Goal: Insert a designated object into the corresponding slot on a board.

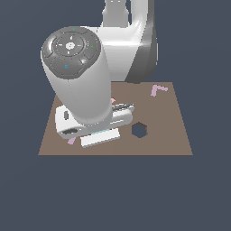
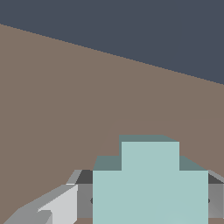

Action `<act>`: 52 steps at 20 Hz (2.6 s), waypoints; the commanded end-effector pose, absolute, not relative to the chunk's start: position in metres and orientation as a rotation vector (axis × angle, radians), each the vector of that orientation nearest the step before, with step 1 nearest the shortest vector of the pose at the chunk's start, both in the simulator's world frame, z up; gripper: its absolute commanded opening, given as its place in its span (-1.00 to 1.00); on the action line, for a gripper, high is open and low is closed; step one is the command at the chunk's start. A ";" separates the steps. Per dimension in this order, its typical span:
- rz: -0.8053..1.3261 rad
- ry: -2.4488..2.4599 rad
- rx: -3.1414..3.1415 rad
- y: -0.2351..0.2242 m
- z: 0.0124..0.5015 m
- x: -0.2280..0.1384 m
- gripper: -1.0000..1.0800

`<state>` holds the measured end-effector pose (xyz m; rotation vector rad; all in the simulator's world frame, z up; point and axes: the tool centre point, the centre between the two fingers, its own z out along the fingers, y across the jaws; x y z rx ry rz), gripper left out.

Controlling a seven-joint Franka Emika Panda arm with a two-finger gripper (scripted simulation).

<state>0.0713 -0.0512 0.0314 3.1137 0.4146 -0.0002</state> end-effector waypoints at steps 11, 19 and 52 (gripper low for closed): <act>0.002 -0.295 3.127 -0.080 0.034 0.074 -1.00; 0.002 -0.861 3.021 -0.102 0.035 0.067 -1.00; 0.000 -2.554 1.831 -0.130 0.040 -0.010 -1.00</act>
